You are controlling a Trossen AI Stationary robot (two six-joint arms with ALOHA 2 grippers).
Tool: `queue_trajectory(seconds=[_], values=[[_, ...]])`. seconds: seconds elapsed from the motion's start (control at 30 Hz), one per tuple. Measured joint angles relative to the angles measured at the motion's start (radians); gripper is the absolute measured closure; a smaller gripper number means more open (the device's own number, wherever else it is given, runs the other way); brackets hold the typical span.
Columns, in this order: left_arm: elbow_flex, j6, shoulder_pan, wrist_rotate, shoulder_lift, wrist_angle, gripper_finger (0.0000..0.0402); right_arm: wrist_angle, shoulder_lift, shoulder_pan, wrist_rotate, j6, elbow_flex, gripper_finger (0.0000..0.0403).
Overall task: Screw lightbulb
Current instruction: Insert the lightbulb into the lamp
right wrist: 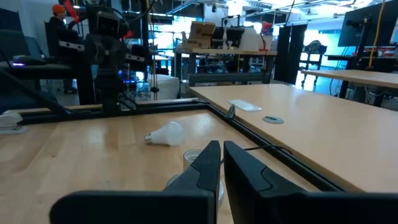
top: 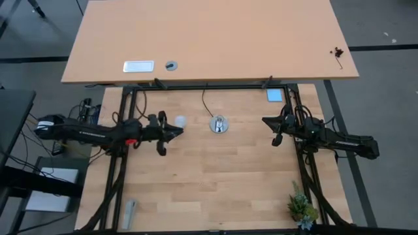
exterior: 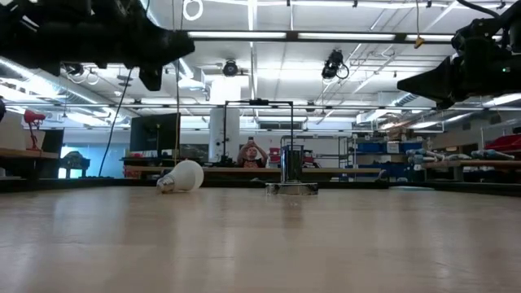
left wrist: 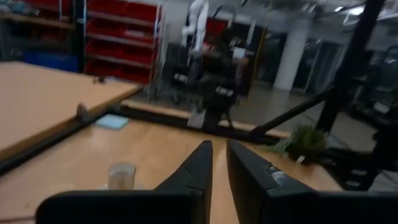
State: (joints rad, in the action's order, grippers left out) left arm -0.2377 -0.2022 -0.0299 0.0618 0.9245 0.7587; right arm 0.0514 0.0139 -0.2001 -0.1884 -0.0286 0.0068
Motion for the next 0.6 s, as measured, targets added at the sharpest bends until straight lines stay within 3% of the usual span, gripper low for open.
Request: queue_trajectory(seconds=[0.17,0.33,0.6], values=[[-0.054,-0.037,0.0,0.053,0.042,-0.101,0.0326,0.002,0.0,0.0,0.0,0.0,0.0,0.0373],[-0.126,-0.042,0.0,0.166,0.047,-0.317,0.0311,0.003,0.0,0.0,0.0,0.0,0.0,0.0373],[-0.219,-0.199,0.018,0.302,0.047,-0.601,0.0291,0.008,0.0,0.0,0.0,0.0,0.0,0.0373]])
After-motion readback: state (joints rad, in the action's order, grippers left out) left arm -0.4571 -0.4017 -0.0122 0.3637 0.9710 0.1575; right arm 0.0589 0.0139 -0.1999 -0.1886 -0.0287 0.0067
